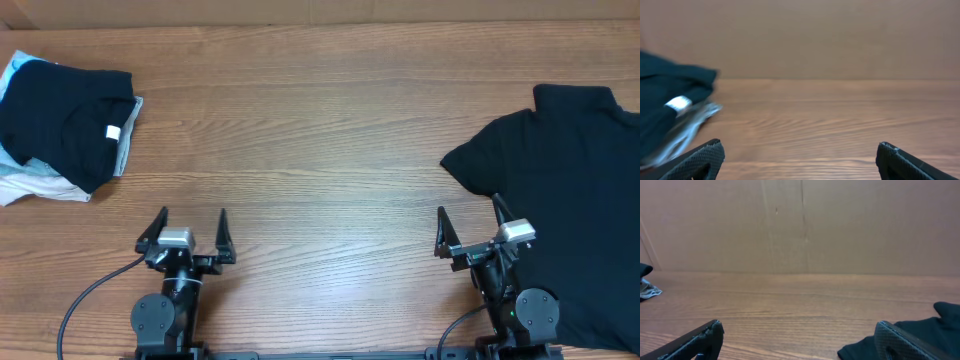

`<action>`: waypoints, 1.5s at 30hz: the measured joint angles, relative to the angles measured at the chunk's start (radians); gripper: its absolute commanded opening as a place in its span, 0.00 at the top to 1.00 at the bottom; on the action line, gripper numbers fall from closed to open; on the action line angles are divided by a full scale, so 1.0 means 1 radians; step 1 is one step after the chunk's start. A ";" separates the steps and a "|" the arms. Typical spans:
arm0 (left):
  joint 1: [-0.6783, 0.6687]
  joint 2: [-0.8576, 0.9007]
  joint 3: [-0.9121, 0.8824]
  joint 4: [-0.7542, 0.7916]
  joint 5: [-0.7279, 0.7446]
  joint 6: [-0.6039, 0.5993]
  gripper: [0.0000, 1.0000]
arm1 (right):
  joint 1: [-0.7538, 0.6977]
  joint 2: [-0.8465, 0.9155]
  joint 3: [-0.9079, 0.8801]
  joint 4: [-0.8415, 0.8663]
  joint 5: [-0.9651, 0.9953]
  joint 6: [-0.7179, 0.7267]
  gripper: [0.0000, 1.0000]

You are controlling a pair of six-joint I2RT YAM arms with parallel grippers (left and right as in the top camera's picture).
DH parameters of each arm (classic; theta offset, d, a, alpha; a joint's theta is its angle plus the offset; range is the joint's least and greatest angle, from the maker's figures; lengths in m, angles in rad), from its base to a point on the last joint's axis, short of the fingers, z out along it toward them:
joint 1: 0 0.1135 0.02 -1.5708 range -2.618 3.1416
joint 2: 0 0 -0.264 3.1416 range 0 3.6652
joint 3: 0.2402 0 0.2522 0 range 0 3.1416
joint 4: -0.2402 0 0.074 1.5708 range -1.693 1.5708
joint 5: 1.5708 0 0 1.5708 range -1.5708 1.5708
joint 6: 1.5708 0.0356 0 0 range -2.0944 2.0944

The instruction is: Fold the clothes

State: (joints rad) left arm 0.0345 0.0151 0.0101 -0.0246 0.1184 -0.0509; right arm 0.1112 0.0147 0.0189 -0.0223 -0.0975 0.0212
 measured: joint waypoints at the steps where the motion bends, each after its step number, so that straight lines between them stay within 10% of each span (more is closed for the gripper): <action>1: 0.000 0.000 0.004 0.002 0.032 0.000 0.00 | 0.000 0.000 0.002 -0.001 0.000 0.000 0.00; 13: 0.000 0.148 0.409 -0.128 0.031 0.009 0.00 | 0.000 0.137 0.407 -0.385 -0.002 0.018 0.00; 30: 0.000 0.878 1.120 -0.758 0.108 0.008 0.00 | 0.000 1.169 1.202 -0.931 -0.211 0.111 0.00; 38: 0.000 0.922 1.132 -0.832 0.257 0.008 0.00 | 0.000 1.417 1.275 -0.879 -0.154 0.153 0.00; 45: 0.000 0.923 1.132 -0.871 0.254 0.009 0.00 | -0.002 1.701 1.276 -0.833 0.100 0.269 0.20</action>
State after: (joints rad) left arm 0.0345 0.9382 1.1419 -0.8955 0.3721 -0.0422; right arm 0.1093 1.7161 1.2953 -0.8551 0.0029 0.2905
